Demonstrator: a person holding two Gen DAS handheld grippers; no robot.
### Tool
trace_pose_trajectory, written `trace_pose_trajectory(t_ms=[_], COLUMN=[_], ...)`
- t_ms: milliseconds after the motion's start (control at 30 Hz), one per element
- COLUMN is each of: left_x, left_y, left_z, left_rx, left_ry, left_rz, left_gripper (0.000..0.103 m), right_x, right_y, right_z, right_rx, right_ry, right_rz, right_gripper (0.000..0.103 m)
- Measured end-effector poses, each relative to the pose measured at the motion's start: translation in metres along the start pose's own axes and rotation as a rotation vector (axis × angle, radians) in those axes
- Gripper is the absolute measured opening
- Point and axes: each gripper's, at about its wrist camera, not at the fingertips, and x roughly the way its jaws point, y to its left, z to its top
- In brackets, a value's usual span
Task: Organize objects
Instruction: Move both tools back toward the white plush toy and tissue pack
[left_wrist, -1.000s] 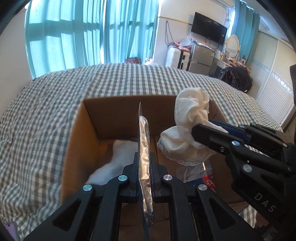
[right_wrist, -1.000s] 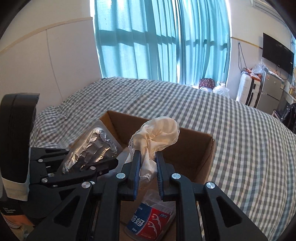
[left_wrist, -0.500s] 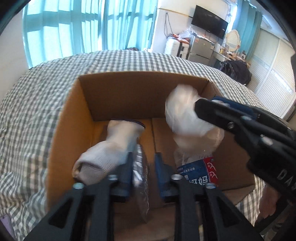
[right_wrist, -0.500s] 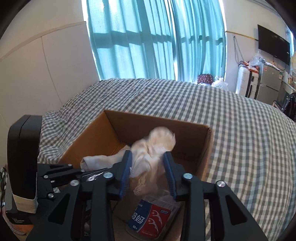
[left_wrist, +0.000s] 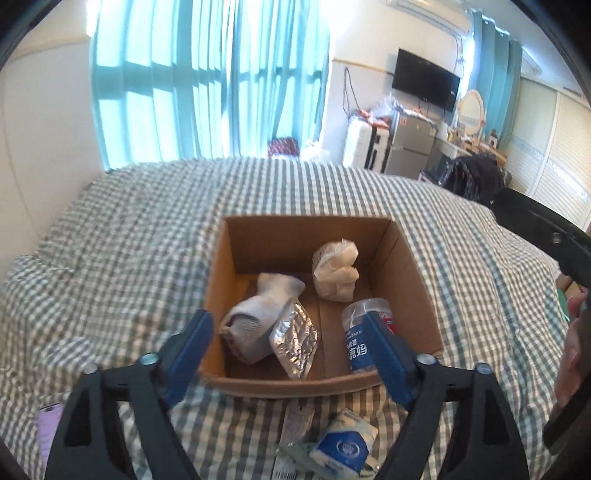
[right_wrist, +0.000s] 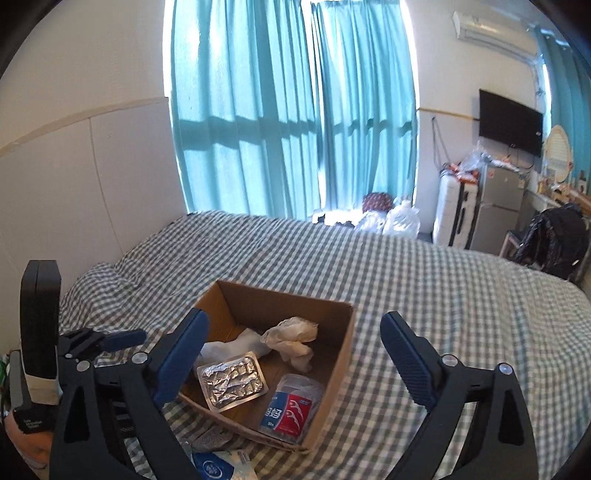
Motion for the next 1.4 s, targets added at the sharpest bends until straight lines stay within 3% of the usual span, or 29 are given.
trace_pose_trajectory(t_ms=[67, 200, 467, 667, 933, 1200, 1400], left_x=[-0.018, -0.054, -0.118, -0.148, -0.147, -0.109, -0.078], left_y=[0.001, 0.001, -0.001, -0.004, 0.001, 0.016, 0.020], left_z=[0.001, -0.007, -0.036, -0.067, -0.113, -0.160, -0.186], left_rx=[-0.001, -0.007, 0.004, 0.009, 0.006, -0.015, -0.010], left_ry=[-0.026, -0.073, -0.170, -0.234, -0.222, -0.099, -0.015], left_rz=[0.020, 0.043, 0.140, 0.175, 0.200, 0.230, 0.243], left_gripper=[0.099, 0.103, 0.103, 0.103, 0.103, 0.103, 0.103], right_x=[-0.021, -0.065, -0.137, -0.160, -0.147, -0.094, -0.065], right_y=[0.000, 0.004, 0.022, 0.037, 0.066, 0.072, 0.087], right_z=[0.002, 0.000, -0.027, -0.061, -0.117, -0.181, -0.209], right_rx=[0.004, -0.010, -0.038, -0.043, -0.069, -0.007, -0.050], right_ry=[-0.012, -0.063, -0.110, -0.095, -0.020, 0.151, 0.241], right_rz=[-0.015, -0.032, -0.038, -0.033, -0.022, -0.021, -0.002], right_gripper=[0.101, 0.103, 0.103, 0.103, 0.103, 0.103, 0.103])
